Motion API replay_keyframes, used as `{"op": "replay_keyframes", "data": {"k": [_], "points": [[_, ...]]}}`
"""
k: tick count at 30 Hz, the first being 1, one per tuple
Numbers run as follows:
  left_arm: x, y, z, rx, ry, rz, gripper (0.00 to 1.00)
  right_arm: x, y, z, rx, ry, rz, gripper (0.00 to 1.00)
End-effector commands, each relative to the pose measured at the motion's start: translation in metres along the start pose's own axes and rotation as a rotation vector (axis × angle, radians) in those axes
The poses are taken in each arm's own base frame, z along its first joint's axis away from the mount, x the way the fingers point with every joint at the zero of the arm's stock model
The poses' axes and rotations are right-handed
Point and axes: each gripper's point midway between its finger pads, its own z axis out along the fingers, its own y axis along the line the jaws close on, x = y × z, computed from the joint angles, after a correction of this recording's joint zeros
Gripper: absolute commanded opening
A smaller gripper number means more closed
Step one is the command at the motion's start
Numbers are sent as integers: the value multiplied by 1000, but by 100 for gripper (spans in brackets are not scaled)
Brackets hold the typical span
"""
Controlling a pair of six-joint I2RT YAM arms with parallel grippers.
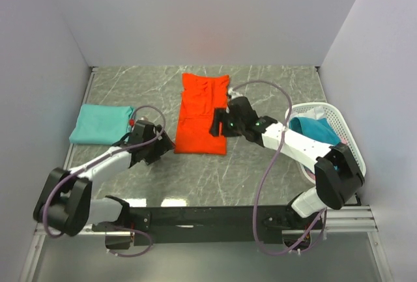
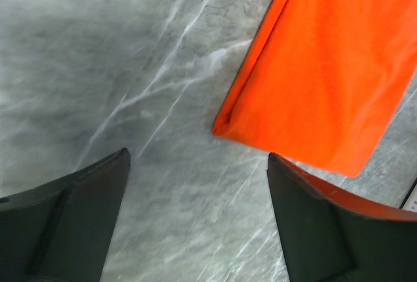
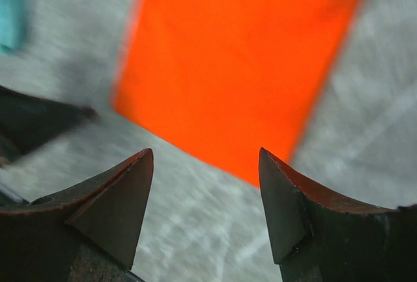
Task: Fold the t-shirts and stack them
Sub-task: Fold the tshirt
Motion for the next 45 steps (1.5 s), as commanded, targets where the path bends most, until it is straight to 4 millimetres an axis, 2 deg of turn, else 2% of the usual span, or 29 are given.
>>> {"op": "replay_keyframes", "data": {"k": [1,2,3,4,5,6,11,14,23,24,25,28,36,38,39,42,43,45], "points": [[-12,-34,11,109,-3,32,88,41,-40,-2,112,58,80,73],[-11,-34,15,105,8,32,83,44,-42,-5,117,58,101,72],[-7,-35,19,109,30,37,80,56,-52,-5,136,80,111,73],[-6,-35,26,100,48,37,77,60,-53,-5,135,83,117,73],[-6,-36,29,104,53,39,70,65,-54,-5,136,93,126,73],[-4,-37,32,107,68,39,67,70,-57,-5,139,105,126,72],[3,-34,43,85,112,40,47,78,-62,0,152,132,136,71],[6,-30,44,76,115,35,43,80,-61,2,151,140,140,71],[11,-15,35,47,101,24,41,83,-58,5,134,158,150,70],[11,-15,35,44,99,23,38,83,-57,6,130,156,153,70],[12,-13,35,39,105,24,32,85,-57,6,130,161,155,70],[16,-12,36,44,120,27,24,85,-59,7,137,165,152,70],[15,-15,43,48,127,34,21,89,-56,9,121,185,152,68],[18,-18,44,68,144,34,10,90,-58,9,130,189,153,68],[19,-18,44,71,150,34,1,92,-58,9,130,195,152,68],[25,-15,42,86,158,38,1,93,-65,15,162,199,141,66],[19,-24,40,131,131,41,1,98,-69,19,181,217,135,65],[18,-25,38,140,116,38,1,94,-67,24,180,220,124,57]]}}
